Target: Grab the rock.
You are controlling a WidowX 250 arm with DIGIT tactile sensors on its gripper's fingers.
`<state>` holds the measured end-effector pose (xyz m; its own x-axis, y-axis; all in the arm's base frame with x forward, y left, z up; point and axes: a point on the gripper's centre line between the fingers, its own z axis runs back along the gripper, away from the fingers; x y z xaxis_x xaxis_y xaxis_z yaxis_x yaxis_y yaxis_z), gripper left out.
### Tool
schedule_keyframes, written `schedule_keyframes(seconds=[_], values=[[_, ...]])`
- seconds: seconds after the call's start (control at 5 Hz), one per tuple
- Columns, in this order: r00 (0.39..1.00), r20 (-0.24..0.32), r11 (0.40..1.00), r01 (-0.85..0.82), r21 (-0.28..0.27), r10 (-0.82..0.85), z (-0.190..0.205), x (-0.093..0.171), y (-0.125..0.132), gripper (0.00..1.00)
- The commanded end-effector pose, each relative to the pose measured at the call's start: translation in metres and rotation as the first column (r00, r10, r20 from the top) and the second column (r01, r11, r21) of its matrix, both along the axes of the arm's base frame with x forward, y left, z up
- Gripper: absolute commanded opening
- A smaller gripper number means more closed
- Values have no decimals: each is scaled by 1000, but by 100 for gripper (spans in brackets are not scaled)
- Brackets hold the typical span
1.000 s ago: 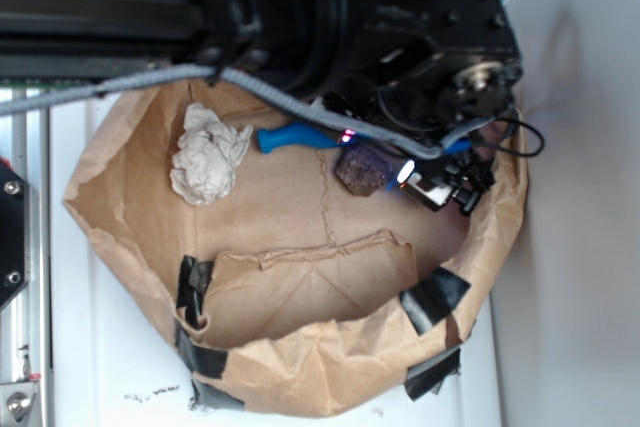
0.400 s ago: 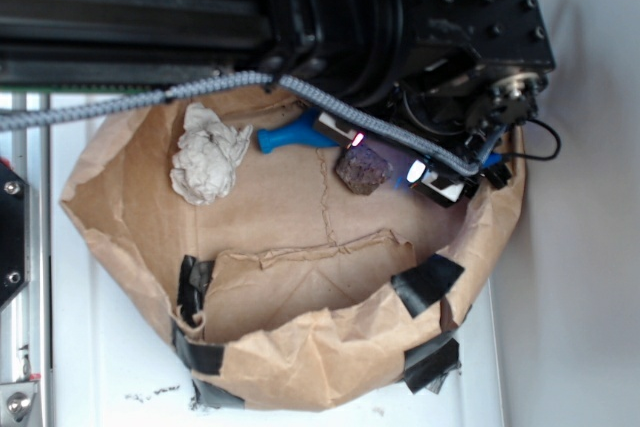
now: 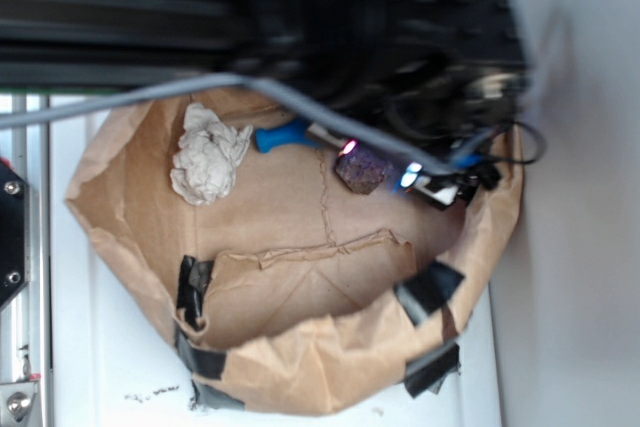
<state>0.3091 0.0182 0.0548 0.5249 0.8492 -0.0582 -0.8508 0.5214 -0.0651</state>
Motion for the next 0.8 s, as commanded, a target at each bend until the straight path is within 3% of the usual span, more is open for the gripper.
schedule_keyframes(seconds=[0.0,0.6], values=[[986,149,997,-74,-14,75,29,4,-26,100],[985,141,992,-113,60,104,15,9,-19,100]])
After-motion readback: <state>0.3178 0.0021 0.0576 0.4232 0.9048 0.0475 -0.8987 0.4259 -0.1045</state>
